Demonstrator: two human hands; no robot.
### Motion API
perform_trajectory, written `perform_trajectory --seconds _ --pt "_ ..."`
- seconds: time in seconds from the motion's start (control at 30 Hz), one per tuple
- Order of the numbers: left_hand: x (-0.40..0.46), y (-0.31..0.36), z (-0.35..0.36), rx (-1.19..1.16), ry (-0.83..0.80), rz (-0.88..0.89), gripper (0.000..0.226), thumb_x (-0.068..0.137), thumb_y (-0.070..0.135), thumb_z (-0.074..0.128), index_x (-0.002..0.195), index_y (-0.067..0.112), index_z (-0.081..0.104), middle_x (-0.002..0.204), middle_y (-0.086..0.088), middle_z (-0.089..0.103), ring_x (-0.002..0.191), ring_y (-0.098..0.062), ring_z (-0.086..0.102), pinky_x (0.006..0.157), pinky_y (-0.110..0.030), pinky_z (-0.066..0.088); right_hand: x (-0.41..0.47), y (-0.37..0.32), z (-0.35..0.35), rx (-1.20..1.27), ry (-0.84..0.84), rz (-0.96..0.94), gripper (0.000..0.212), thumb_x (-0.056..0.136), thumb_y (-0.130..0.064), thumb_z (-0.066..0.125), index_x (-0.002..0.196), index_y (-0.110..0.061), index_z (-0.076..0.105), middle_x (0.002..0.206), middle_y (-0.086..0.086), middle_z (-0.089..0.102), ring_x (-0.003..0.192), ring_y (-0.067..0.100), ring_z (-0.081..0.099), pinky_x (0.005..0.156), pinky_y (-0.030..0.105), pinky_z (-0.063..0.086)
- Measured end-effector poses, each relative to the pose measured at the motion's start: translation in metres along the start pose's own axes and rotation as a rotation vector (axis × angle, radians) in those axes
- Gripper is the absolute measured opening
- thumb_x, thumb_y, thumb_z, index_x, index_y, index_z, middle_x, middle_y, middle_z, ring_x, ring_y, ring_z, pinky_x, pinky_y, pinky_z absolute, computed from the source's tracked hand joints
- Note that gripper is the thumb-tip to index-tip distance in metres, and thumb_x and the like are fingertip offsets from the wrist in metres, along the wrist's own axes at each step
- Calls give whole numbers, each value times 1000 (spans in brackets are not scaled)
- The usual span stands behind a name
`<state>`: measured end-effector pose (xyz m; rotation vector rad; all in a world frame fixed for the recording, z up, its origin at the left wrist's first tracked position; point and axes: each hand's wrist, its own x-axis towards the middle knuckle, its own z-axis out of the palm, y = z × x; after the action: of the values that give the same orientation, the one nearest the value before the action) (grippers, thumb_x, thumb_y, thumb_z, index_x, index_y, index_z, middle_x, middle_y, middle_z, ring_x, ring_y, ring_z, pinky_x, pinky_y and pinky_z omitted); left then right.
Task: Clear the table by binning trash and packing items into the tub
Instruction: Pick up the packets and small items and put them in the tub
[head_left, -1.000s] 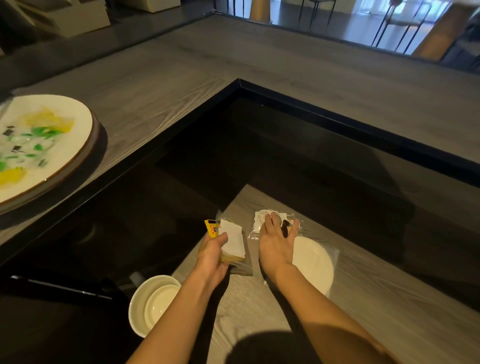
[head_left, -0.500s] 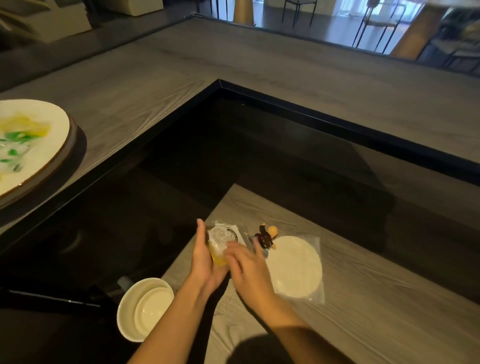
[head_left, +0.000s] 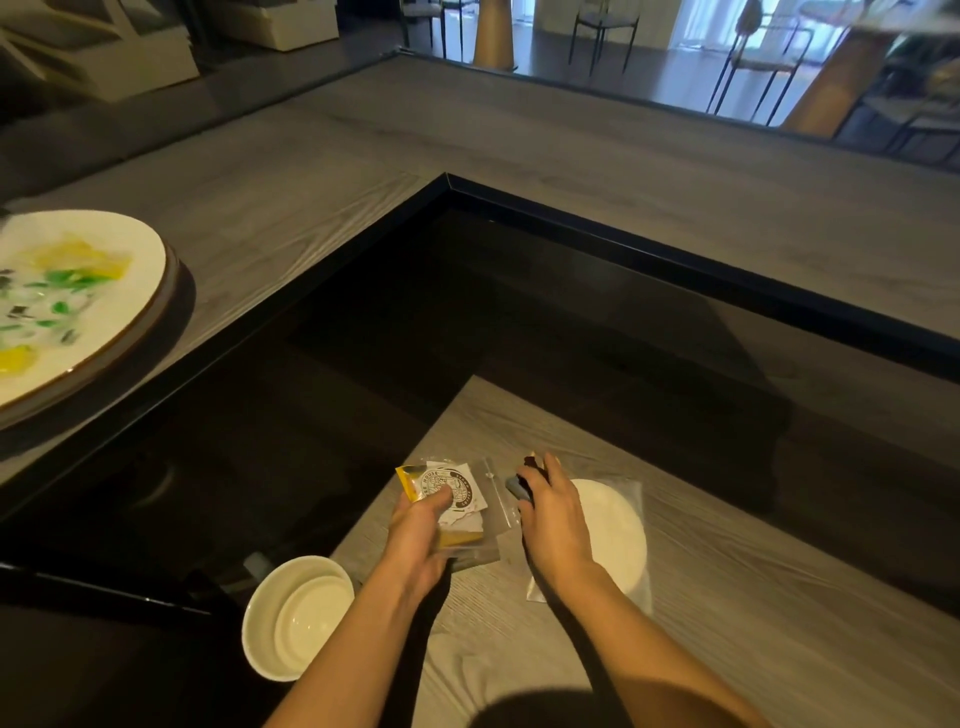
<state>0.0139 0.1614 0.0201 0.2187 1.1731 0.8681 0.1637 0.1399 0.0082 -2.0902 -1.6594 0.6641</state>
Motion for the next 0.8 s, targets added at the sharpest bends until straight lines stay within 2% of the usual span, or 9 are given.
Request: perform_trajectory --seconds 0.13,0.2,0.3,0.4,0.5,0.6,0.7,0.77,0.8 --pt "1 -3 0 -5 -46 -24 40 91 8 51 129 18 50 119 -20 65 106 -38 64 81 -52 54 -14 -16 -12 335 25 -53 42 94 -14 49 135 -22 43 153 3 27 139 17 28 108 23 24" --pt "-2 -5 2 -58 -160 -56 38 91 20 52 129 14 53 117 -20 67 104 -35 66 74 -46 56 -27 -27 -12 352 -50 -165 44 91 -16 54 132 -28 44 152 -5 24 135 10 31 107 21 29" --pt "-8 -5 5 -99 -303 -85 35 89 36 53 110 10 63 99 -16 73 96 -30 68 75 -43 53 -40 -32 -7 309 -63 -211 50 86 -18 61 130 -31 42 147 -12 22 123 1 36 103 22 41" --pt "-6 -9 5 9 -288 -50 42 77 14 64 118 9 60 107 -17 69 98 -30 67 73 -42 56 -45 -27 -9 374 -36 -205 55 82 -28 65 130 -30 37 140 -10 36 116 0 43 101 24 45" --pt "-2 -14 7 51 -244 -65 62 71 3 65 131 9 51 123 -23 62 108 -36 63 79 -46 56 -50 -10 -12 358 24 -154 63 82 -52 51 138 -32 29 144 -6 38 131 9 35 112 36 32" --pt "-4 -16 9 20 -208 -66 65 67 4 65 130 9 50 119 -24 63 104 -37 65 81 -49 54 -52 26 -11 188 104 3 75 77 -66 26 143 -29 23 154 -2 26 143 14 18 120 44 10" --pt "-3 -15 5 -14 -163 -58 60 72 2 64 129 10 49 117 -23 63 102 -37 64 86 -51 52 -60 68 -6 -143 -41 58 92 70 -79 4 146 -29 15 159 -1 8 146 17 1 115 40 -10" --pt "-5 -13 3 -27 -135 -53 52 79 0 59 129 13 49 120 -24 61 104 -38 63 89 -53 50 -65 78 -7 -216 -71 81 92 72 -78 -6 146 -28 16 159 0 6 146 18 -1 113 38 -12" --pt "-7 -12 3 -26 -132 -49 49 81 0 58 128 13 49 119 -23 62 103 -38 63 91 -53 49 -66 78 -9 -192 -46 114 78 83 -69 2 146 -26 20 159 1 9 147 19 0 114 37 -10"
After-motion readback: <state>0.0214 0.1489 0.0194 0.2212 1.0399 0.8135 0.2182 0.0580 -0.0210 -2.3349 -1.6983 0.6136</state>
